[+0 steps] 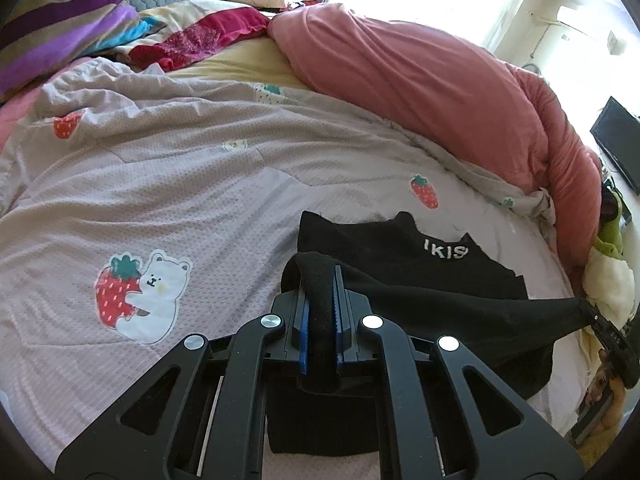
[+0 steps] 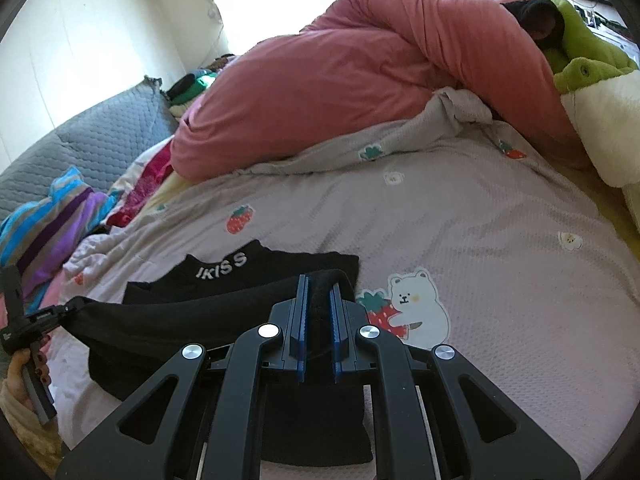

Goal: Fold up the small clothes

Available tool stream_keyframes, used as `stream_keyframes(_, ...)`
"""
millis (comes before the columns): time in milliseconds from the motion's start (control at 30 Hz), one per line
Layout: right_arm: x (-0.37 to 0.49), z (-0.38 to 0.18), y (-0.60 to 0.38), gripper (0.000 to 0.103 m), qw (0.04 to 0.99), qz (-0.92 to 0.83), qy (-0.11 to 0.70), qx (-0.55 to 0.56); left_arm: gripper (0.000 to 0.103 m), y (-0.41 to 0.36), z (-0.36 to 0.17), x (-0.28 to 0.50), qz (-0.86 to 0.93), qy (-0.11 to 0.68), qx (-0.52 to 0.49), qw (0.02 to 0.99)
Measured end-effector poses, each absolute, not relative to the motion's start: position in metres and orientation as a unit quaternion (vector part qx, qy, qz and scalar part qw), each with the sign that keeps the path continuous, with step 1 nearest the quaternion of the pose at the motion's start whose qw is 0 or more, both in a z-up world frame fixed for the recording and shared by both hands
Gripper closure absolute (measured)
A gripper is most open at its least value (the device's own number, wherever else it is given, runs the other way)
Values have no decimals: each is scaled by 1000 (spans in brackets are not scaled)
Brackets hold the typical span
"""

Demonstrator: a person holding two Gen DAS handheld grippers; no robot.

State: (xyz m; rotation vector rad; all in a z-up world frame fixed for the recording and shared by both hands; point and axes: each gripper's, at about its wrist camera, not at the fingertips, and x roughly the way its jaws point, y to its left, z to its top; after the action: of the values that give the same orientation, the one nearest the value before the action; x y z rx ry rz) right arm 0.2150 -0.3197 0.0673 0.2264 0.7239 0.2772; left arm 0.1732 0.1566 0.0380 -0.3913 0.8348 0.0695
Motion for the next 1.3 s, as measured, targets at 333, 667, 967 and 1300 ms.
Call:
stream_keyframes(333,220,57,-319,68,924,99,355,102,73,166,37,172,60,389,-187,900)
stream_keyframes(667,192,50,-298,65,925,120,358,44,81,149,37,138,56,385,-126,913)
stream_keyframes(967,177,25,-260,88,902,166,397,-22,97,96,4,132,13,436,-31,900)
stream_keyframes(1300,229,-10,-243,88,884,144,439,-64,97,83,-19,180,14,465,22,885)
